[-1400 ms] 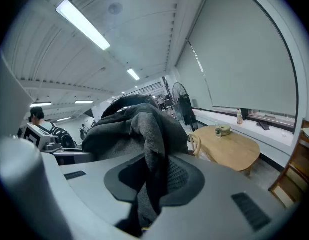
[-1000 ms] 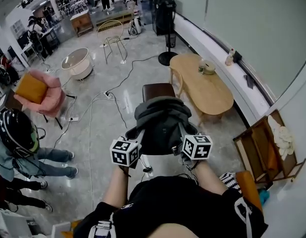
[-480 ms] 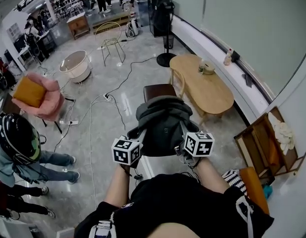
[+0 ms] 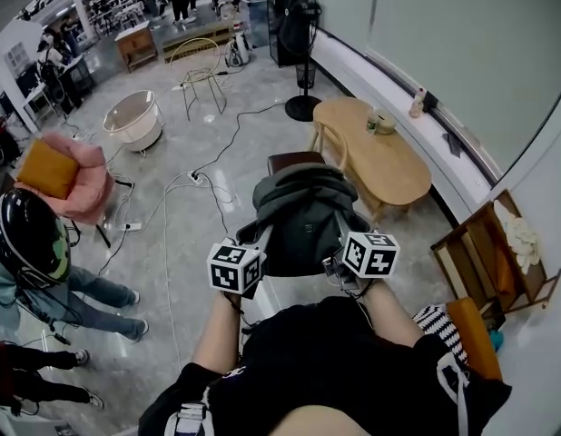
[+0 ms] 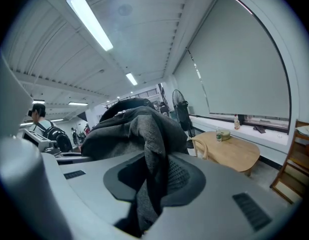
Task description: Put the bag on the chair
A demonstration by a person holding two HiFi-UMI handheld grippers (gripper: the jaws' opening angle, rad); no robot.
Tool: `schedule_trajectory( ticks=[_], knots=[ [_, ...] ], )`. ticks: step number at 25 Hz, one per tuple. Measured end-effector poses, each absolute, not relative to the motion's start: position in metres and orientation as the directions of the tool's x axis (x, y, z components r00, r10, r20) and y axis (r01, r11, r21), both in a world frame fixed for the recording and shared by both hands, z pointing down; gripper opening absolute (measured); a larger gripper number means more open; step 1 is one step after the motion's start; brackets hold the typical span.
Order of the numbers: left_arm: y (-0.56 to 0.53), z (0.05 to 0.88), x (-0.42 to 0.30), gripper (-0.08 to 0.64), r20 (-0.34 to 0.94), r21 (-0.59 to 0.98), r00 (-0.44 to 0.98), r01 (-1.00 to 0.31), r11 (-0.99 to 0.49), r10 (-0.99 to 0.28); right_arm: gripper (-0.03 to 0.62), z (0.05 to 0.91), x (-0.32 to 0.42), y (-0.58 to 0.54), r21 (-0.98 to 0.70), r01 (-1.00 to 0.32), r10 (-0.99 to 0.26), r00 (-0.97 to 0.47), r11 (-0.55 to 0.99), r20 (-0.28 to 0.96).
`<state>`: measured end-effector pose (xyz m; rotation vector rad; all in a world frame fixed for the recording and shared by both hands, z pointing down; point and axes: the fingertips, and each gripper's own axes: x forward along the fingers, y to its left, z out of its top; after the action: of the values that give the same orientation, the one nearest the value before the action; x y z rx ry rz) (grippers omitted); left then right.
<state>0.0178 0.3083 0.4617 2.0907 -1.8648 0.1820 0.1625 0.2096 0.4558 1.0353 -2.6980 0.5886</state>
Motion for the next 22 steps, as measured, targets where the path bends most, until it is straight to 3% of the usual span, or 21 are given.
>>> schedule_trajectory(
  ticks=[11, 22],
  knots=[
    [0.275, 0.483, -0.045, 0.094, 0.316, 0.17, 0.098, -0.984, -0.046, -0.944, 0.089, 0.476, 0.094, 0.169, -0.304, -0.652, -0.566, -0.756, 0.695, 0.329],
    [0.107, 0.489, -0.117, 0.094, 0.36, 0.14, 0.054, -0.99, -0.003, -0.932, 0.092, 0.49, 0.017, -0.006, -0.351, -0.619, -0.529, -0.784, 0.702, 0.325]
  ],
)
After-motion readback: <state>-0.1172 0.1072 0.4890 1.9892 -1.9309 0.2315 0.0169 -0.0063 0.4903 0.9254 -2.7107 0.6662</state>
